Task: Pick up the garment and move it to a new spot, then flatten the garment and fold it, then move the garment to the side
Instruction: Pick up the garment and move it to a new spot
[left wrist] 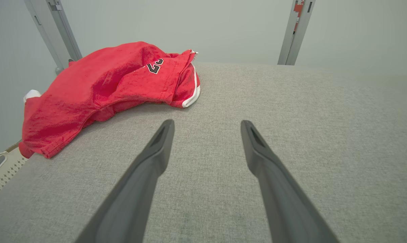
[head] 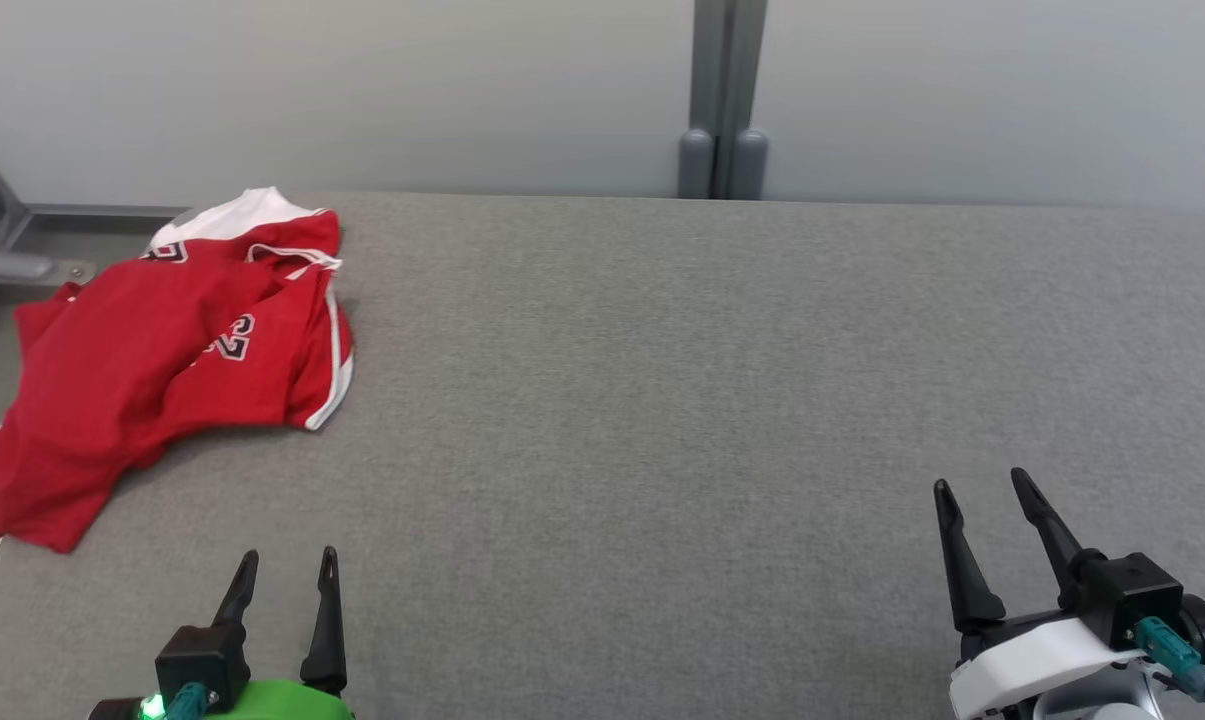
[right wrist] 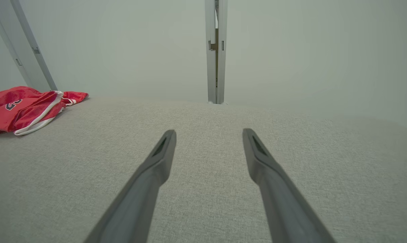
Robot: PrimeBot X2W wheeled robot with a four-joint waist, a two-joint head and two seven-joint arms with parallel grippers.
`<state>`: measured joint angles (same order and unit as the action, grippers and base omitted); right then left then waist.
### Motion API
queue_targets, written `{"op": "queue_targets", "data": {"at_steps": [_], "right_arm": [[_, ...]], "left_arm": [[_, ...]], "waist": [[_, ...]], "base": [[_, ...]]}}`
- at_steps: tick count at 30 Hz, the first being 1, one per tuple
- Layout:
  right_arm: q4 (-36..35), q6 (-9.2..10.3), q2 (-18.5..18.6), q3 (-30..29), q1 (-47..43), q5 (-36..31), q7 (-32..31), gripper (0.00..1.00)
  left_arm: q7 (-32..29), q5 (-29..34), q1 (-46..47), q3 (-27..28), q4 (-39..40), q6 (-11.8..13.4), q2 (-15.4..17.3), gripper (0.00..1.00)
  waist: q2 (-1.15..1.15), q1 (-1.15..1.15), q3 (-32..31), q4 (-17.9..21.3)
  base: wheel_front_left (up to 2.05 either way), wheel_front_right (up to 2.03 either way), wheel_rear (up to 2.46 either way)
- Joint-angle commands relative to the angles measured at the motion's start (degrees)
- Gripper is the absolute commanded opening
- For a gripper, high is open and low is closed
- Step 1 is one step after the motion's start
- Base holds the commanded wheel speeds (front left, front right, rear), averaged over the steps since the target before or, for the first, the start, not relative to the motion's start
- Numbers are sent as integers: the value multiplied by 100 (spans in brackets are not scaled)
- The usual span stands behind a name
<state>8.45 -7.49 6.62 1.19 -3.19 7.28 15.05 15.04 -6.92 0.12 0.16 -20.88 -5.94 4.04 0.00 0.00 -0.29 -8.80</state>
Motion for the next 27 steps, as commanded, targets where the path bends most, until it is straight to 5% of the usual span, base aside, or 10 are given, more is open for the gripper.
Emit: {"op": "queue_targets", "data": {"at_steps": [1,11,19,27], "right_arm": [[16,0,-3,27,13,9,20,100],[85,1,58,461,432,13,20,100],[-118,1,390,727,1167,-91,20,100],[-376,1,653,987,2281,-169,20,100]], "left_arm": [[21,11,-116,32,-6,15,-11,100],[21,8,-223,191,131,23,-55,100],[21,-41,1212,-128,-82,-71,-28,100],[-443,-125,3762,-248,-1158,-132,544,100]], "waist": [[0,0,-14,-580],[0,0,368,-1225],[0,0,1694,-901],[0,0,3453,-342]], "base": [[0,0,0],[0,0,0],[0,0,0],[0,0,0]]}}
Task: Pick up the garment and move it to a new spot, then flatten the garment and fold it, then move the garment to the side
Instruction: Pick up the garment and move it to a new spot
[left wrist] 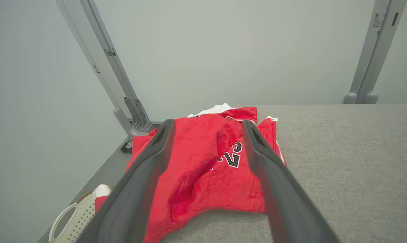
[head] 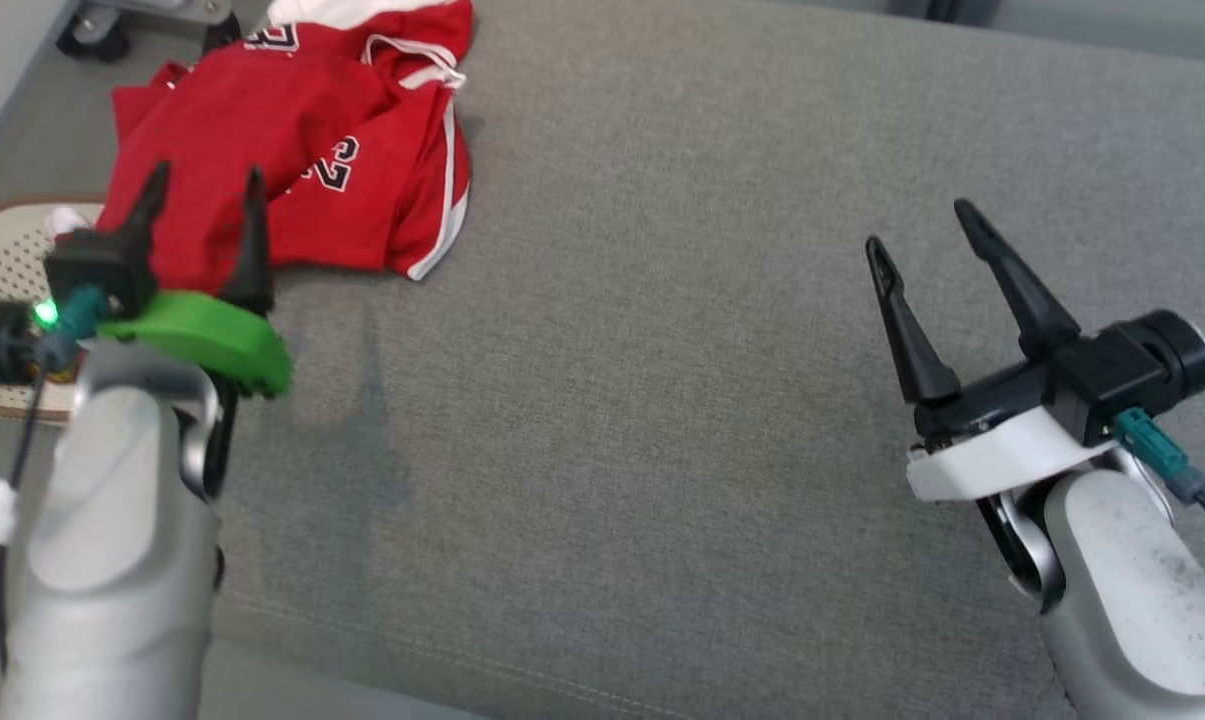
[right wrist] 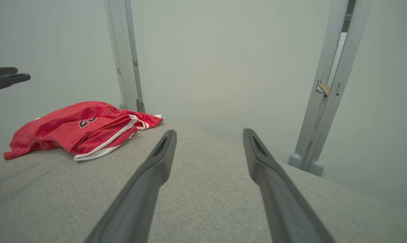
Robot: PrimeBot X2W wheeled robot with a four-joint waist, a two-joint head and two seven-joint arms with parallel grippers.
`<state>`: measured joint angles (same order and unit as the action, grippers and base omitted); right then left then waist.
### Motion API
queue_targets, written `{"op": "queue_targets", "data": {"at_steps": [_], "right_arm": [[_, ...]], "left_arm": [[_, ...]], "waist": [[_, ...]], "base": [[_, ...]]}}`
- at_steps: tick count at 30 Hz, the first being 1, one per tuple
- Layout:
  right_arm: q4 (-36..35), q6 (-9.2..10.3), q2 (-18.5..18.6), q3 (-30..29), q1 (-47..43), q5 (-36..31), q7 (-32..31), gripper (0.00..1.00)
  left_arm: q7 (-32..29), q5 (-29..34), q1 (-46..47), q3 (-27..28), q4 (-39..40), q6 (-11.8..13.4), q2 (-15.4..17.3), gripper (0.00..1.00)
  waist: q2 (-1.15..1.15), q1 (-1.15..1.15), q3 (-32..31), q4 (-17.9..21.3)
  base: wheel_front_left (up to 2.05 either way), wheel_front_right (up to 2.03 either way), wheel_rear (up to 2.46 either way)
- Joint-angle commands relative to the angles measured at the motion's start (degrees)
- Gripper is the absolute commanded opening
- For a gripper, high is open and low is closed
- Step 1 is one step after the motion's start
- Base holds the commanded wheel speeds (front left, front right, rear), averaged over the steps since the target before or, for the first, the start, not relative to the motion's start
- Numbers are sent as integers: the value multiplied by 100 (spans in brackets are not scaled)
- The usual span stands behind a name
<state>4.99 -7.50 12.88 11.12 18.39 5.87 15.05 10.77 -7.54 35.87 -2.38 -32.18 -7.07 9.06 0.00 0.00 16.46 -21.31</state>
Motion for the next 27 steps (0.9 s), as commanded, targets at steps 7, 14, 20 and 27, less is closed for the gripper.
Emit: {"op": "queue_targets", "data": {"at_steps": [7,14,20,27], "right_arm": [[-141,2,-98,149,551,-20,20,100],[-216,2,-217,62,543,22,19,100],[-116,5,-275,-66,344,71,5,100],[-55,5,-442,-205,-5,170,6,100]], "left_arm": [[-575,-209,1633,105,-1199,-29,566,100],[-1321,-298,2284,187,-2310,111,1015,100],[-1195,-375,2315,260,-2687,243,1162,0],[-450,-448,2101,292,-2131,210,1295,0]], "waist": [[0,0,2431,1292],[0,0,2460,1514],[0,0,2082,1553],[0,0,1309,1497]], "base": [[0,0,0],[0,0,0],[0,0,0],[0,0,0]]}}
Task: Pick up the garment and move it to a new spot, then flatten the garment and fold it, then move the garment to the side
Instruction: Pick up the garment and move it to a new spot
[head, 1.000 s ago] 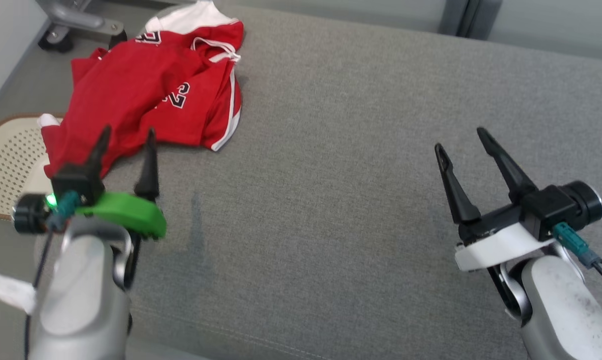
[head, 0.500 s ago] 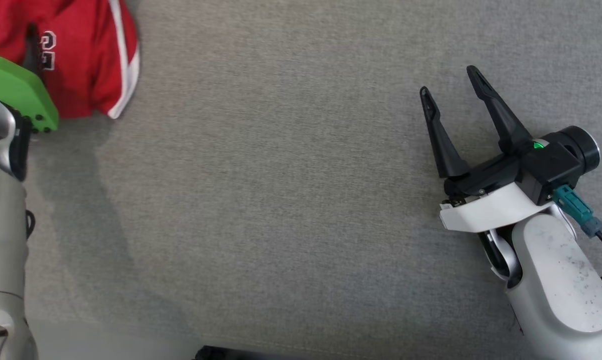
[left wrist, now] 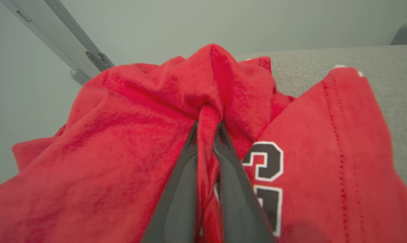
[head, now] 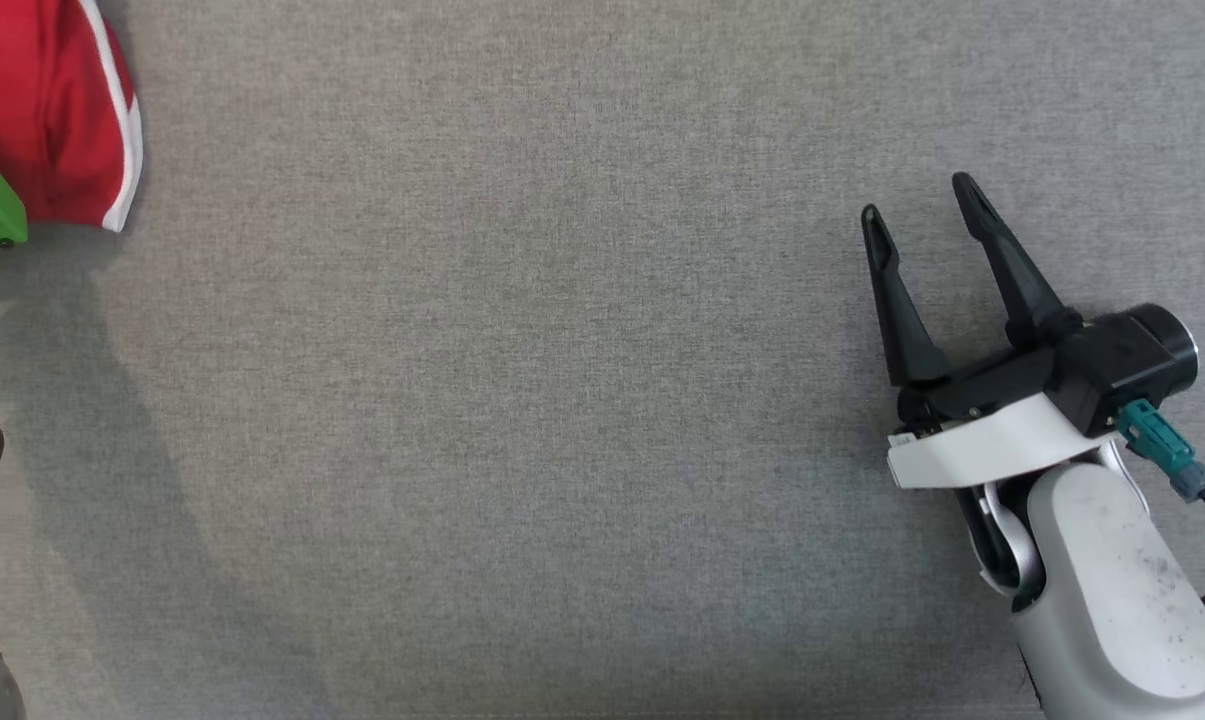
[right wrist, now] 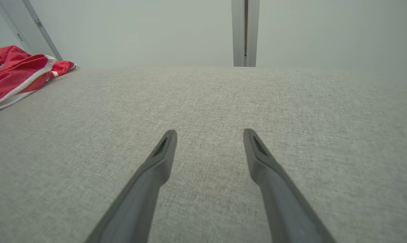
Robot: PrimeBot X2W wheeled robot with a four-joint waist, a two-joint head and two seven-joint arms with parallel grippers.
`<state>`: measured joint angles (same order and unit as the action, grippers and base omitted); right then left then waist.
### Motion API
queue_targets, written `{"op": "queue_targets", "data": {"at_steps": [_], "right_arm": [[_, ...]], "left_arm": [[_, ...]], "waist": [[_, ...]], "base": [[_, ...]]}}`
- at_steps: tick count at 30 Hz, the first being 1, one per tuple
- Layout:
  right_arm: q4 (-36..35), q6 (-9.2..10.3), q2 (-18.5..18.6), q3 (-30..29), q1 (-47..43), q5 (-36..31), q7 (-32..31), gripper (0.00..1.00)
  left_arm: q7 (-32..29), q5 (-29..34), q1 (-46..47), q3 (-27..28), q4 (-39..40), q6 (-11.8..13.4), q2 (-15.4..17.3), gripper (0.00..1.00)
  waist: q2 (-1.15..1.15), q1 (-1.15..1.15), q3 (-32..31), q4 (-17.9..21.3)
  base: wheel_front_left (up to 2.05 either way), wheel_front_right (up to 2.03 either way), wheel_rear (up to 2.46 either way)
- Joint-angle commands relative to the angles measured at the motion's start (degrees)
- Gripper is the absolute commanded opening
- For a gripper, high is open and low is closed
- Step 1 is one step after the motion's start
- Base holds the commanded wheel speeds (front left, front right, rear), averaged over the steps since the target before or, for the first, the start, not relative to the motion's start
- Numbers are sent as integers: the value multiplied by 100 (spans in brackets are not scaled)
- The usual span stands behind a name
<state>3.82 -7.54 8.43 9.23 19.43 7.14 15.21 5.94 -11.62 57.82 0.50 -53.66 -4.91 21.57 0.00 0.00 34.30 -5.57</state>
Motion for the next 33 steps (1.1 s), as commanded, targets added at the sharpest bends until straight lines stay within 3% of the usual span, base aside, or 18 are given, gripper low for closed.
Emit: {"op": "queue_targets", "data": {"at_steps": [1,6,11,18,22,27,33], "right_arm": [[83,9,-20,-37,-192,49,-10,100],[135,9,-107,-95,-535,113,-4,100],[130,9,-209,-146,-841,161,-4,100],[87,9,-341,-185,-1084,213,-4,100],[55,9,-404,-208,-1152,239,-4,100],[37,9,-464,-222,-1257,286,-4,100],[-10,9,-522,-360,-1404,379,-4,100]], "left_arm": [[72,-28,-145,-24,188,-29,68,0],[-78,-184,-446,-172,1327,-158,-60,0],[-787,-570,-1069,-481,3281,-229,-212,0],[-2204,-1561,-2178,-1143,6201,-252,-382,0],[-2748,-2039,-2581,-1569,7288,-254,-548,0],[-3181,-2523,-2892,-2183,7918,-248,-820,0],[-3250,-2693,-3164,-2790,7573,-205,-1204,0]], "waist": [[0,0,-605,-94],[0,0,-1134,-128],[0,0,-1559,11],[0,0,-1938,554],[0,0,-2028,981],[0,0,-2091,1567],[0,0,-2122,2257]], "base": [[0,0,0],[0,0,0],[0,0,0],[0,0,0],[0,0,0],[0,0,0],[0,0,0]]}}
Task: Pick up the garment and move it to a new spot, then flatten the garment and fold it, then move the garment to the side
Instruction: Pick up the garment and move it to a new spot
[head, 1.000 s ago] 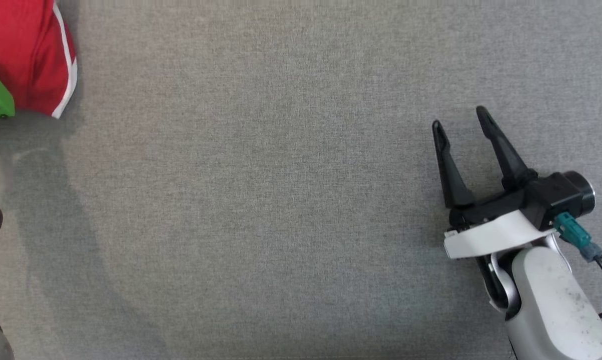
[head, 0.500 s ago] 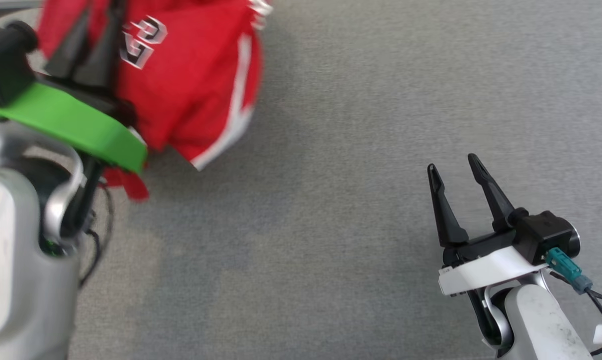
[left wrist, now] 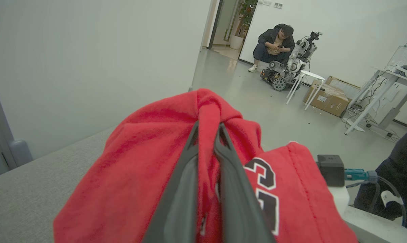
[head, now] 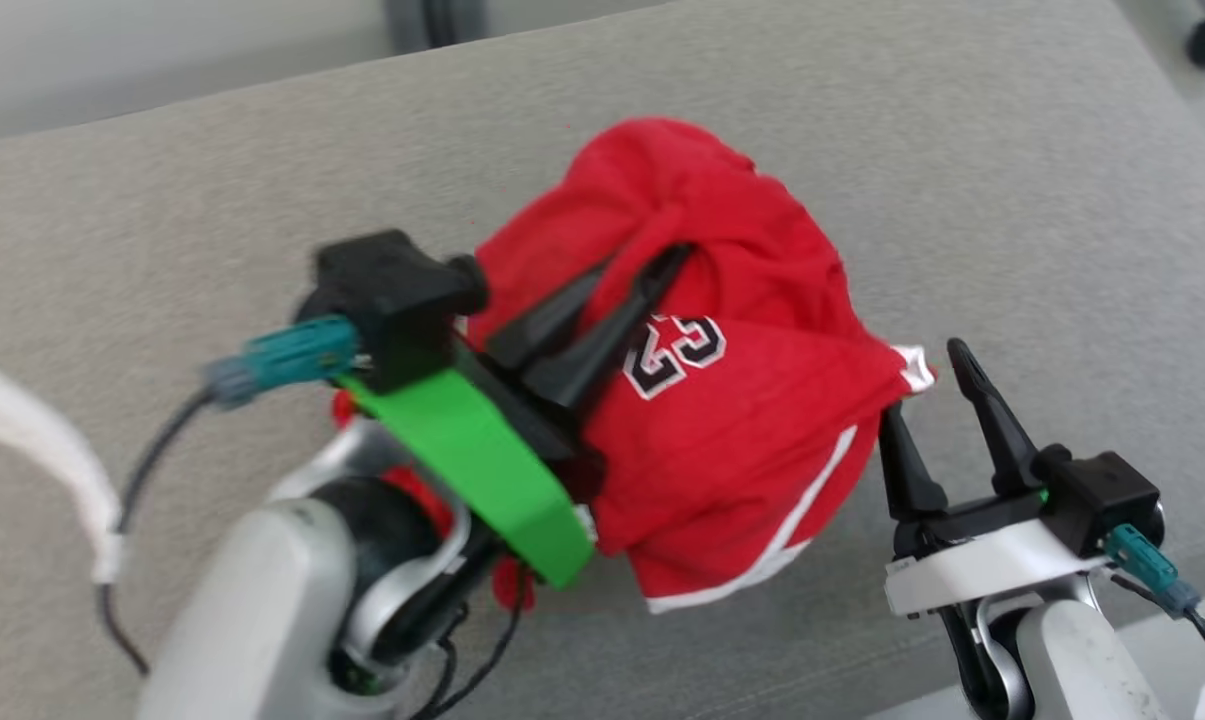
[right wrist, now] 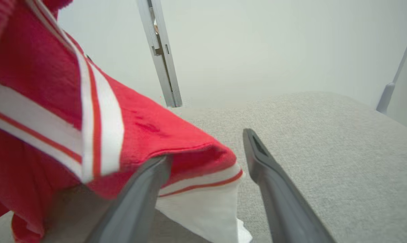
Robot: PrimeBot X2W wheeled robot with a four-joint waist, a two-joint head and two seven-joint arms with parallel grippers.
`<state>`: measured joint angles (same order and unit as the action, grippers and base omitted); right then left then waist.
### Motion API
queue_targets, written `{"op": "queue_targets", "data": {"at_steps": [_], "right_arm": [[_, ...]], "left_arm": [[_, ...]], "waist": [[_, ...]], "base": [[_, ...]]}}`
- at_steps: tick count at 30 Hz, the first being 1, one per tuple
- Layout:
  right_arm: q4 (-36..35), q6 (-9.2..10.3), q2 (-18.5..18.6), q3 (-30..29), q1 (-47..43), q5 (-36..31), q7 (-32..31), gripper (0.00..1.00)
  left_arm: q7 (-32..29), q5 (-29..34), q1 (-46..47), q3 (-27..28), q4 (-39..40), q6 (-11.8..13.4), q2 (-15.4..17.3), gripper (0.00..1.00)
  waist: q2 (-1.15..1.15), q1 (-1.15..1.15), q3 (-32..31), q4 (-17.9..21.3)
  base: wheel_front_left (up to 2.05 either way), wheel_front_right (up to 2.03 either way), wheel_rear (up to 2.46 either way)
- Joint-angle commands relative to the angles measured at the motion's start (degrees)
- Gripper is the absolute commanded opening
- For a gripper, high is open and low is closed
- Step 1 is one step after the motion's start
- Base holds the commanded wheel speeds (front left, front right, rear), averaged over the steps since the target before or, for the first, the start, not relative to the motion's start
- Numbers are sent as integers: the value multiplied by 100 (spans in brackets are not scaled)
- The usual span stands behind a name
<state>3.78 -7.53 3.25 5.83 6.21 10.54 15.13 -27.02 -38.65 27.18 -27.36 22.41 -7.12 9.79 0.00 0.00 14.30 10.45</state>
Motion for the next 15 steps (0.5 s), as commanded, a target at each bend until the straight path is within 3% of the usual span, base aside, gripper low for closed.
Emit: {"op": "queue_targets", "data": {"at_steps": [1,6,13,14,15], "right_arm": [[-15,8,-7,-84,-139,58,4,100],[33,8,-25,-238,-337,76,4,100],[12,8,-32,-303,-493,222,4,100],[0,8,-32,-324,-508,241,4,100],[-7,8,-32,-335,-519,246,4,100]], "left_arm": [[117,283,-41,-76,-254,8,39,0],[697,861,-161,-568,-1822,-9,-93,0],[1810,1311,59,-1059,-4149,-32,-320,3],[1969,1321,83,-1086,-4342,-24,-357,36],[2092,1328,93,-1106,-4472,-22,-390,53]], "waist": [[0,0,-132,727],[0,0,-150,1032],[0,0,-151,1140],[0,0,-149,1115],[0,0,-155,1090]], "base": [[0,0,0],[0,0,0],[0,0,0],[0,0,0],[0,0,0]]}}
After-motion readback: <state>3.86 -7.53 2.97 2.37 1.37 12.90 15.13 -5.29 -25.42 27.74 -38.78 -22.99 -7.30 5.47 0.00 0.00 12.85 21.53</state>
